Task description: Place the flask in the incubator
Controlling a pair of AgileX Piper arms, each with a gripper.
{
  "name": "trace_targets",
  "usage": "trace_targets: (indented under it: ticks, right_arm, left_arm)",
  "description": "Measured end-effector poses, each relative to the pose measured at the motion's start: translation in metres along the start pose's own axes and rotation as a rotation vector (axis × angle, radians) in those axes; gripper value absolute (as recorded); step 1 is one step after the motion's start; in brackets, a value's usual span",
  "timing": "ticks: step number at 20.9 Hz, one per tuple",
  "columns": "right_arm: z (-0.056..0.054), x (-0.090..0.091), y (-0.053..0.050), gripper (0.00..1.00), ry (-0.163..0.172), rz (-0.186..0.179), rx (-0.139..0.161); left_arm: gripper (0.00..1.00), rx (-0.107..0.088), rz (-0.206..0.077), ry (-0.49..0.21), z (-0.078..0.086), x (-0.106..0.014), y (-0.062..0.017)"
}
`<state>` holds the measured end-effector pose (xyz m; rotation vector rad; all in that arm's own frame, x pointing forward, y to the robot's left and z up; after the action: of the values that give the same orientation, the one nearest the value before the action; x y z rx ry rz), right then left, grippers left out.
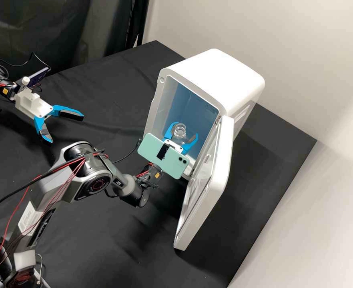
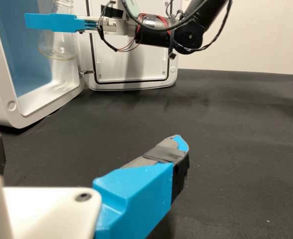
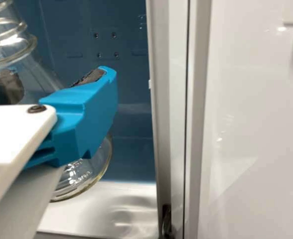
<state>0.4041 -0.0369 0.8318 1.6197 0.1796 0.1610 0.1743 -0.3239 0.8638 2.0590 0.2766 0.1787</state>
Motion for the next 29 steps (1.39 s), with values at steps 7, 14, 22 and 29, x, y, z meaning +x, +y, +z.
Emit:
trace_targets:
  ticks: [7,14,22,29]
  right_arm:
    - [0.001,0.023,-0.008,0.00,0.039,0.012,-0.031]
    - [0.002,0.048,-0.019,0.00,0.011,-0.006,-0.060]
    - [0.015,0.071,-0.034,0.00,-0.050,-0.045,-0.071]
    - [0.032,0.092,-0.036,0.00,-0.108,-0.046,-0.071]
  left_arm:
    - [1.00,0.000,0.000,0.000,0.000,0.000,0.0000]
    - [1.00,0.000,0.000,0.000,0.000,0.000,0.0000]
    - [1.00,-0.003,-0.007,0.001,-0.001,0.000,-0.0014]
    - [1.00,-0.001,-0.010,-0.009,0.001,0.001,-0.0018]
